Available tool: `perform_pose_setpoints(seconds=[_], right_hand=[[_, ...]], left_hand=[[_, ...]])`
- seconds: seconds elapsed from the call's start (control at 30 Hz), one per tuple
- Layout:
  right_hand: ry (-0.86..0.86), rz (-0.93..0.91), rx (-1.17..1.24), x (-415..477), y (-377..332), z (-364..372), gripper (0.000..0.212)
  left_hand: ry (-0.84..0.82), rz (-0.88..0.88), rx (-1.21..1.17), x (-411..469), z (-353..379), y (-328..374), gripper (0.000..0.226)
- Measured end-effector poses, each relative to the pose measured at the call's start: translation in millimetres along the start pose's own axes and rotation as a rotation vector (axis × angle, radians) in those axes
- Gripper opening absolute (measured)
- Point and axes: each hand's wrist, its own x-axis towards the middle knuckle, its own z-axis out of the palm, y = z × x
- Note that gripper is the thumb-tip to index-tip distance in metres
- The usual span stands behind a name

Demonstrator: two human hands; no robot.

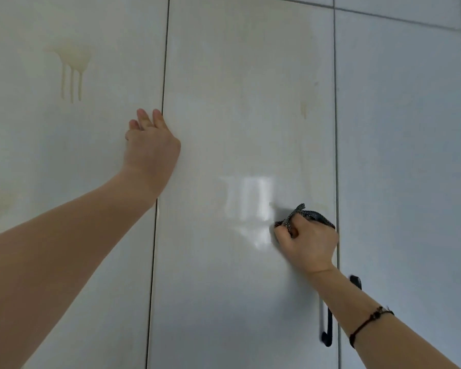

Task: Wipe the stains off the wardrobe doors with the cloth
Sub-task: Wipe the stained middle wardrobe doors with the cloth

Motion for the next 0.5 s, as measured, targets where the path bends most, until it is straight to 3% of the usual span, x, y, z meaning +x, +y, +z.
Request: perform_pose_setpoints(seconds=[0.1,0.17,0.27,0.4,0.5], right_hand=[[-0.046,0.002,-0.023,55.4,0.0,0.6,0.038],[-0.080,0.067,-0.060,114.2,-3.8,4.7,0.039],[-0.066,0.009,-0.119,198.4,-8.5,15.2,0.039],[-0.016,-0.002,-0.094,296.9,-16.4,28.3,0.035],[-0.034,0.018,-0.058,318.9,-20.2,29.7,0.033]], left_hand=[[0.032,-0.032,-0.062,3.7,5.8,2.2,0.054],[-0.034,-0.074,-0.202,8.2,1.7,0.5,0.056],[-0.063,-0.077,-0.356,12.6,0.5,0.9,0.060],[0.074,0.017,-0.093,18.6,5.5,4.2,0.054],[0.060,0.013,0.151,12.4,2.7,-0.2,0.051]])
